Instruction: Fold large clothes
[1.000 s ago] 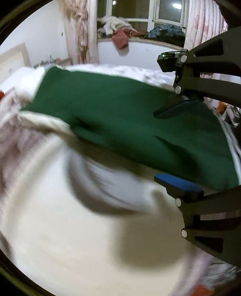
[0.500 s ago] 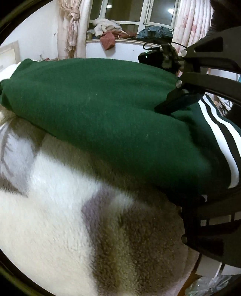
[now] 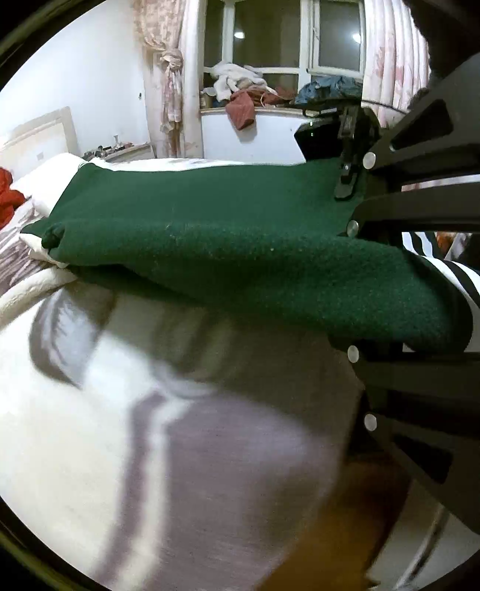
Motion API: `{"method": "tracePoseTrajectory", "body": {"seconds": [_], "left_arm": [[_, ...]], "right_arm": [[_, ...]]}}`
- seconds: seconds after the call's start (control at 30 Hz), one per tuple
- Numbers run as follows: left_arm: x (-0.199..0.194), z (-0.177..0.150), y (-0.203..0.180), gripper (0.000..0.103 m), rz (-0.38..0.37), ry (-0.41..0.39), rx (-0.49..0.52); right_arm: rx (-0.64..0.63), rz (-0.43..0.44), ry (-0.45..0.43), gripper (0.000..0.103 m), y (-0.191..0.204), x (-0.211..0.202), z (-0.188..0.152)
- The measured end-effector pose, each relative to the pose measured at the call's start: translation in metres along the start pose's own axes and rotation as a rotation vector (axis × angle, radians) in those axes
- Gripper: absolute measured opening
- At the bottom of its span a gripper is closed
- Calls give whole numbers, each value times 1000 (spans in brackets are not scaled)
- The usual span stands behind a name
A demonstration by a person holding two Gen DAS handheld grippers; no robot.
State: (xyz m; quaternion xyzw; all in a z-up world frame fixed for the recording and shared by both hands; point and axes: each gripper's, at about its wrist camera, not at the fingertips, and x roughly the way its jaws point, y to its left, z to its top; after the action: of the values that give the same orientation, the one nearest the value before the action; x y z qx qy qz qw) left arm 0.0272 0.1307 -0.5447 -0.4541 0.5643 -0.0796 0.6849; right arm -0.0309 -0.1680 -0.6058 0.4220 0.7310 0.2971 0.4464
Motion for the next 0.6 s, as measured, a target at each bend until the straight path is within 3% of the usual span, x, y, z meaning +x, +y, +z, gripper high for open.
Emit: {"method": "tracePoseTrajectory", "body": {"seconds": [0.17,0.27,0.43,0.6], "left_arm": [[5,-6,1,18,-6,-9,-40],[-15,0,8,18,-21,-32,-24],[-37,7,-10,18,-48,-45,32],[-62,24,-32,18,-99,-74,54]], "right_arm": [[95,24,2,25,-31,0,-20],[88,41,-10,25,-29,-3,-32],[36,84,-37,25,6,-18,-50],[15,128,-71,25,38,-59,-41]]}}
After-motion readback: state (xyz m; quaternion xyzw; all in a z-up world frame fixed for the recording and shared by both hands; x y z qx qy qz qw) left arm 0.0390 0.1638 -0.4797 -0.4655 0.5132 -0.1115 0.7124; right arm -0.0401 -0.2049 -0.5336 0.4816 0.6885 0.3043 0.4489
